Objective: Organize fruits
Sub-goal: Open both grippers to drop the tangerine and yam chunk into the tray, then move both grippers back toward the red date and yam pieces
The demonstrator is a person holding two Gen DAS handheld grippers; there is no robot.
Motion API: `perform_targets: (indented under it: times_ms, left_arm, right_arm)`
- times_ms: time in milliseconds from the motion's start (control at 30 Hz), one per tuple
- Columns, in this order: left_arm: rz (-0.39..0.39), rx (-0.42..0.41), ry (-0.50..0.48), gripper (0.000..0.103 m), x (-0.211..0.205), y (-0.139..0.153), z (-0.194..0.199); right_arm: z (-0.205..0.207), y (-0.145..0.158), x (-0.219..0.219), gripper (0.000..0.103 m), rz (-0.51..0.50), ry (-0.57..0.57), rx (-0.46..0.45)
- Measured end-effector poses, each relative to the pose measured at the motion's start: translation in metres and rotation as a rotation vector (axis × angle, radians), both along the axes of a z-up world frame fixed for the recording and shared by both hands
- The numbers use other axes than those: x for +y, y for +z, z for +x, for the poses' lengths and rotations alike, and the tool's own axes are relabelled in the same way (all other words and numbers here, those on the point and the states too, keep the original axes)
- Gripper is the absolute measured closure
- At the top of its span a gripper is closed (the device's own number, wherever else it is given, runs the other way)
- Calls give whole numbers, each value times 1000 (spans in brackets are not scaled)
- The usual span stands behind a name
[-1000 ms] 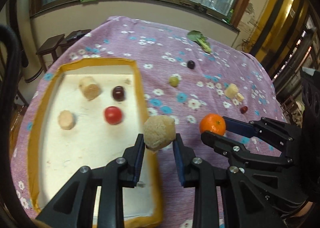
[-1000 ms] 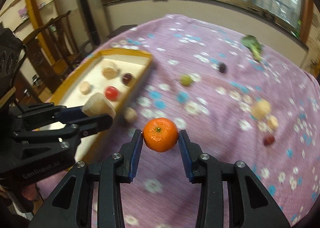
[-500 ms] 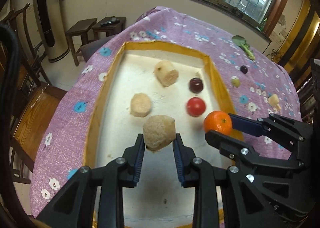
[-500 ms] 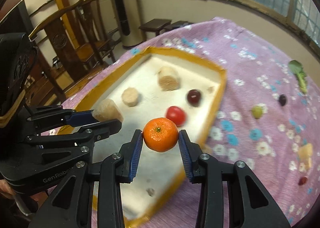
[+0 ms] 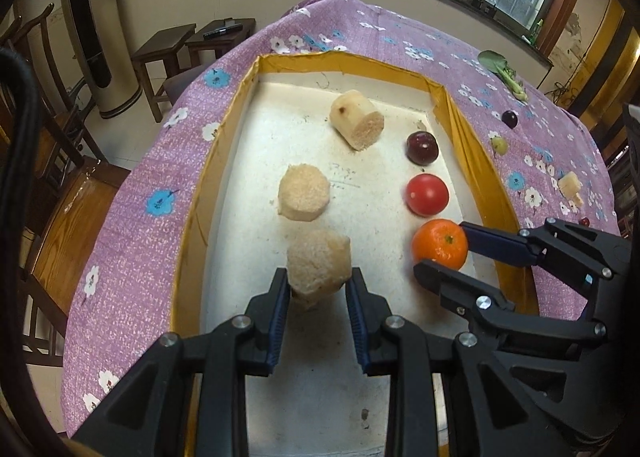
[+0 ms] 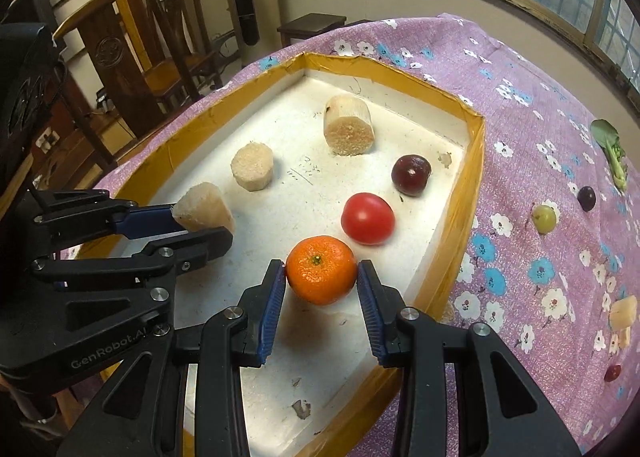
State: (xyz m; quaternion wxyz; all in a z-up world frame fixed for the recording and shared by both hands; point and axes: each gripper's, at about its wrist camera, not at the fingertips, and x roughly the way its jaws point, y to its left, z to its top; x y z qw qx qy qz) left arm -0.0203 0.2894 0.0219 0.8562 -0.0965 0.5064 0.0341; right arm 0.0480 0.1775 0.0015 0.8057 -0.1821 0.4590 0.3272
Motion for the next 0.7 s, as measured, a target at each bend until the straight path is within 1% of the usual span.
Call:
perform_targets:
  times_ms: [100,200,267,400,467,600,700]
  left_arm:
    - [1,8,-3,72,0,1,0]
    - [1,13,6,68,0,2,-2]
    - [5,15,18,61,0,4,-4]
    - [-2,7,31,52,1,9,-11]
    - [-4,2,47,45,1,12,-15]
    - [-34,-18,74,38,0,22,-22]
    - [-23,-47,74,35,-9,33,-26]
  right_arm:
    - [-1,0,-1,67,-2,-1,2]
    - [-4,2,-3,66,-8,3,0]
    - [-6,4,-5,65,-11,-1,-2]
    - [-12,9,-13,65,-3,-9,6]
    - [-17,14,-16,65,0,-12,-2]
    - [-29,25,-25,63,18,-9,-14]
    - [-39,33,-34,62,26,-9,-31]
